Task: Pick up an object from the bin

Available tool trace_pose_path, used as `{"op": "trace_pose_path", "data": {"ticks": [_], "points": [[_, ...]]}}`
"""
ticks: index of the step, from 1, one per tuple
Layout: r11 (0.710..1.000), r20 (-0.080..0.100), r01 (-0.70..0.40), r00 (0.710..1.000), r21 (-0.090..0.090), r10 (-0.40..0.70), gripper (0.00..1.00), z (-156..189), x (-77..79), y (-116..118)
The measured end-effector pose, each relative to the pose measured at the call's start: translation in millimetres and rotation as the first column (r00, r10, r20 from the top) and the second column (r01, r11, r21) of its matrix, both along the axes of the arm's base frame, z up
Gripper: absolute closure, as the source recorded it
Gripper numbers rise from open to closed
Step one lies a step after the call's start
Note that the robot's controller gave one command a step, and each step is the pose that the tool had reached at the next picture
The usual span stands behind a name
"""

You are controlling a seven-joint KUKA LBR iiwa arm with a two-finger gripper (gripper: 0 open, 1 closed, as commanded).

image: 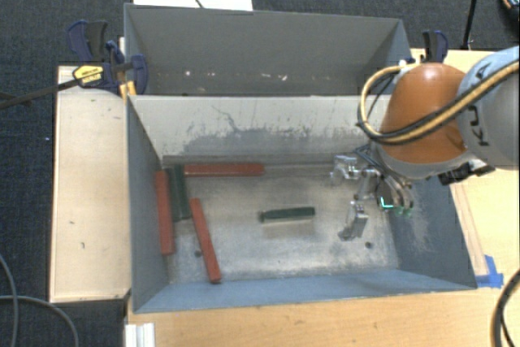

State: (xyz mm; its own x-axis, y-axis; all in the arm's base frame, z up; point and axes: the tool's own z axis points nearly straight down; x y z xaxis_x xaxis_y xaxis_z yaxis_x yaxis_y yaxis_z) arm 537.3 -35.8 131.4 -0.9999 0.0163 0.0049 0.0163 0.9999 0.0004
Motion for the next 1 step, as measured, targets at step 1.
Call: {"op": "trace_pose_path", "data": {"ticks": [1], "points": [[0.992,0.002,-0.125,0.992,0.003,0.125,0.00,-64.0,18.0,60.1]]}}
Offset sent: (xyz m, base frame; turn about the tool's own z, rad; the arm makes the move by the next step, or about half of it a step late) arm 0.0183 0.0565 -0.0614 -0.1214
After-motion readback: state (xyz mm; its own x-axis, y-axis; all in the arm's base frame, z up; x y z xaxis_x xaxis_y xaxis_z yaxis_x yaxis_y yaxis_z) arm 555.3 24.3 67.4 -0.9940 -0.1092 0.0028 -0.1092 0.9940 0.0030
